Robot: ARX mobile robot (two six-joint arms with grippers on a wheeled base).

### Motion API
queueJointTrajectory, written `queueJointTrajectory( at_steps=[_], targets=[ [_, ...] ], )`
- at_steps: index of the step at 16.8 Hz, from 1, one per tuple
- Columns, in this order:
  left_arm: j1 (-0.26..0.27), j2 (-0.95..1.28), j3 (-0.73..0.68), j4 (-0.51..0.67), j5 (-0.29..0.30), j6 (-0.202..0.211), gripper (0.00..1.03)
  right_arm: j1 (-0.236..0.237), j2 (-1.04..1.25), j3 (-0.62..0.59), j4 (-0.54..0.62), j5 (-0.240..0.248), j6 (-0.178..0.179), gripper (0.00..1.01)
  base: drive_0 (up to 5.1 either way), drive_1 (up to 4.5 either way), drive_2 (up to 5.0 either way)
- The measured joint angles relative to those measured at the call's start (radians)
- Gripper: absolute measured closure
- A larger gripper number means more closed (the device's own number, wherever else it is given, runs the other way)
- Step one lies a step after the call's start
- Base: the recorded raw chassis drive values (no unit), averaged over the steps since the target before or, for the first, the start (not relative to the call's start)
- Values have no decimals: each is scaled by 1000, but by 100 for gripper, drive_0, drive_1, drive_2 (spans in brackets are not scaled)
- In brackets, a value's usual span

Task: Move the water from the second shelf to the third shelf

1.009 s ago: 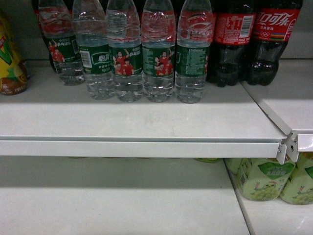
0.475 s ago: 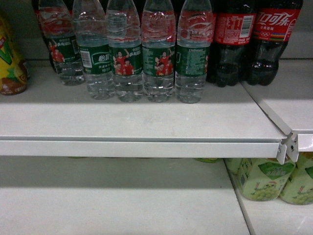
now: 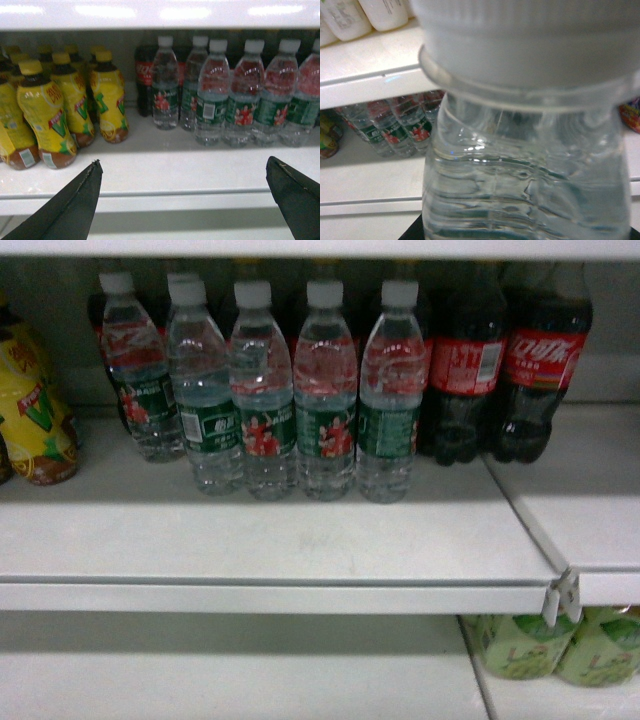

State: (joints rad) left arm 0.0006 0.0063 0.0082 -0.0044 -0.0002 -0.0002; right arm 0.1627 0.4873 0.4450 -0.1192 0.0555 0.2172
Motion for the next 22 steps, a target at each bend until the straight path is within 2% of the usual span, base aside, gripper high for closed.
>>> queueJointTrajectory(
  at_steps=[22],
  targets=[
    [0, 0, 0, 2, 0, 0, 5, 0, 0, 3, 0, 0, 0, 58, 0, 0, 0]
  ],
)
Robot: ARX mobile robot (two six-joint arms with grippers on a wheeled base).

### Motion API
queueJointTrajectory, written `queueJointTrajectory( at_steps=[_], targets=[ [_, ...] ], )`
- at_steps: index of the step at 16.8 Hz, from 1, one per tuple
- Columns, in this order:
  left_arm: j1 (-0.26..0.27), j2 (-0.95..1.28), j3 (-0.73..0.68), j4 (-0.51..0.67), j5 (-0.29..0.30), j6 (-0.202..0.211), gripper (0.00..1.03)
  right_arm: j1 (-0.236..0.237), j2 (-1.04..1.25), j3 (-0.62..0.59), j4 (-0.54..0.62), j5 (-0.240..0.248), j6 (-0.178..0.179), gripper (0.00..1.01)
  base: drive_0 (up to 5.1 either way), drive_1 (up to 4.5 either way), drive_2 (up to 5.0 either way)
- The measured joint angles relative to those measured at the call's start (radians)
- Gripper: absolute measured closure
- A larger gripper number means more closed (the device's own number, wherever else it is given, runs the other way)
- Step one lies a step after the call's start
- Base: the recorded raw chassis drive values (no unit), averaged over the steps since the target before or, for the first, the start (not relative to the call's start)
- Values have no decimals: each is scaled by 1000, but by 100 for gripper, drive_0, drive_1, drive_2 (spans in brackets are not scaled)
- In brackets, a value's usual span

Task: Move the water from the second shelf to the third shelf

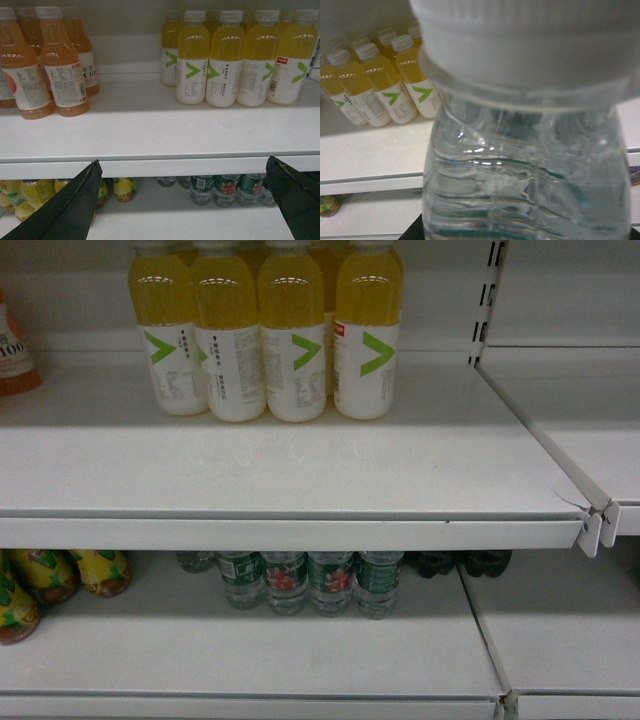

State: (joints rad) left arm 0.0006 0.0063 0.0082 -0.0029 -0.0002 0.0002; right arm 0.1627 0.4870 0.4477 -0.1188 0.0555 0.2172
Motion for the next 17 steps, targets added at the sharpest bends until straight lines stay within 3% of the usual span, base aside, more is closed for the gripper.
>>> queueJointTrajectory(
  at_steps=[17],
  targets=[
    [0, 0, 0, 1, 0, 0, 5, -6, 0, 0, -3, 4, 0, 58, 0, 0, 0]
  ],
)
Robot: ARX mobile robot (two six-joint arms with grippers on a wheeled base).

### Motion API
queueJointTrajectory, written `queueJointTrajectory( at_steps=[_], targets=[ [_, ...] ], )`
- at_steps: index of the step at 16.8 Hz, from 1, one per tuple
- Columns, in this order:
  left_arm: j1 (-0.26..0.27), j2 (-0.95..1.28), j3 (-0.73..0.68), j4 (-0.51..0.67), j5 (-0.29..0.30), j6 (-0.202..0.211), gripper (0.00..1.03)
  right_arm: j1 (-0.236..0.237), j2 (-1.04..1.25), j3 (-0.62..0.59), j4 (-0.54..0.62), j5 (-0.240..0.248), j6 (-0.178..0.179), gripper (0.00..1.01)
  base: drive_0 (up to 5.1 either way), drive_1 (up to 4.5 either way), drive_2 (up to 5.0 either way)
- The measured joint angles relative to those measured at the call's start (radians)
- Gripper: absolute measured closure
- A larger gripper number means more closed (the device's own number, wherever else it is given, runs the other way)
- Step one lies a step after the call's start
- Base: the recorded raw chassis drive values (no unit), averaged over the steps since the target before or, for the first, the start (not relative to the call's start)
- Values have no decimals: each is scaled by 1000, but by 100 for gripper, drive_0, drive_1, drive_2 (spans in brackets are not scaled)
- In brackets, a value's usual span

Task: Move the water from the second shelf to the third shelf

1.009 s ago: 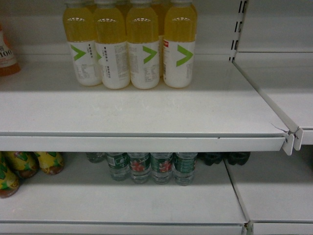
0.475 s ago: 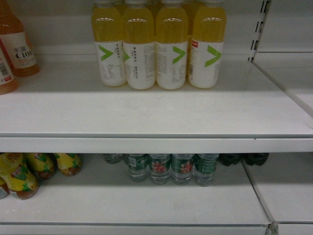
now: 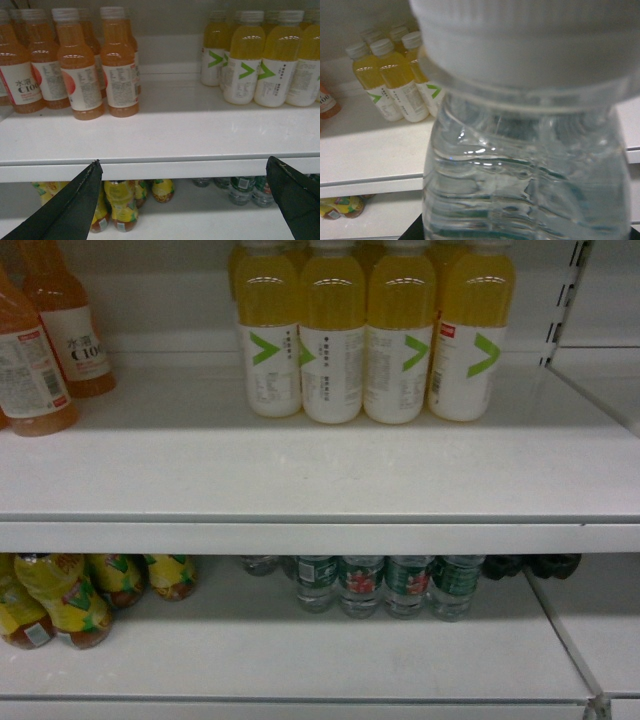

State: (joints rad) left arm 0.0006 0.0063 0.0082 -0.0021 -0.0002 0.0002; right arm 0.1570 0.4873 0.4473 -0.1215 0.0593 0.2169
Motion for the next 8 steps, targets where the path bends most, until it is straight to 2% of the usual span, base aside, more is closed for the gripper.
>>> queueJointTrajectory(
  at_steps=[7, 8],
  targets=[
    [0, 0, 0, -1, 0, 0, 5, 0, 0, -1, 2, -3, 0, 58, 0, 0, 0],
    [0, 0, 0, 1, -1, 0, 5, 0, 0, -1, 2, -3, 0, 58, -482, 143, 349]
  ],
)
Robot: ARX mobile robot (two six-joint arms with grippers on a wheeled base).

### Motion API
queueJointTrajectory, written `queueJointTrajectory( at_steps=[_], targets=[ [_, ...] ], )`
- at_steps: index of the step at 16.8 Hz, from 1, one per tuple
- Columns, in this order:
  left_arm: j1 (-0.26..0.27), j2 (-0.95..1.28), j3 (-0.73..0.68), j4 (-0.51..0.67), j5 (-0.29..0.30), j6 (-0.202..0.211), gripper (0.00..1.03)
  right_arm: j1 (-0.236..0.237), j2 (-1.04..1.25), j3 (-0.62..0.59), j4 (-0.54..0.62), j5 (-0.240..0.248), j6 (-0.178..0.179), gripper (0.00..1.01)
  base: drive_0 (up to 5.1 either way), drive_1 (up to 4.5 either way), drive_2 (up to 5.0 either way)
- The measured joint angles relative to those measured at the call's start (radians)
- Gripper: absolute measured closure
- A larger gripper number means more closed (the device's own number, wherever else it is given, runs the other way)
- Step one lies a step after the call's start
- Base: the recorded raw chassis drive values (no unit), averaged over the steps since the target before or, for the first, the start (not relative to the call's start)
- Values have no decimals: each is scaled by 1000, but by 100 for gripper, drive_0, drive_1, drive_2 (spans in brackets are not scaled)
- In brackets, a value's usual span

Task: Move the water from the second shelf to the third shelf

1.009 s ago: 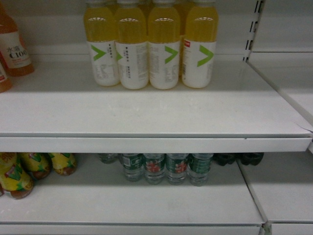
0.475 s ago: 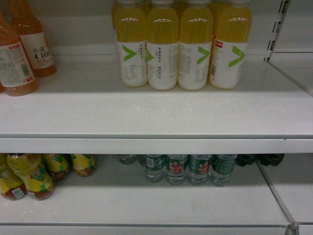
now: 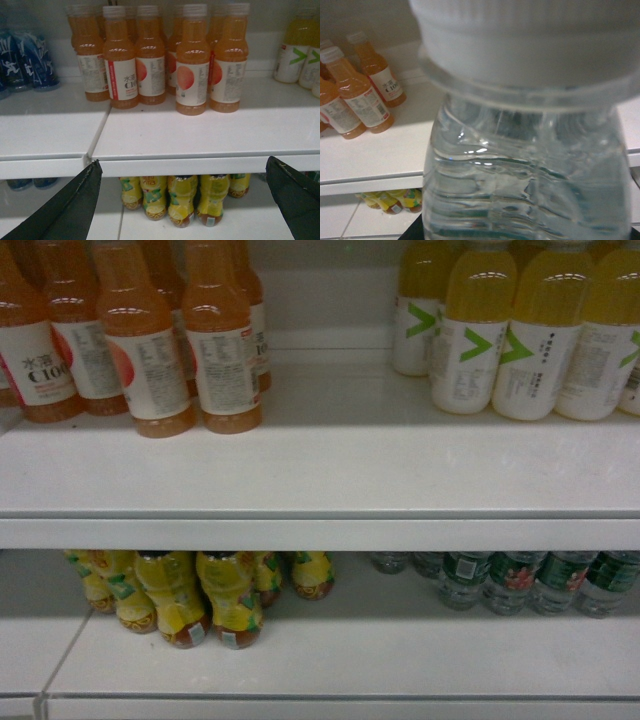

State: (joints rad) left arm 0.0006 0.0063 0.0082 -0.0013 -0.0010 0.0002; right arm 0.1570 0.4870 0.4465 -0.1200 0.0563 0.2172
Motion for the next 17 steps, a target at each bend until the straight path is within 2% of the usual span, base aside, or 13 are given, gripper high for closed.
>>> queueJointTrajectory(
  at_steps=[17],
  targets=[
    [0, 0, 0, -1, 1, 0, 5, 0, -5, 0, 1, 0, 0, 58, -497, 225, 261]
  ],
)
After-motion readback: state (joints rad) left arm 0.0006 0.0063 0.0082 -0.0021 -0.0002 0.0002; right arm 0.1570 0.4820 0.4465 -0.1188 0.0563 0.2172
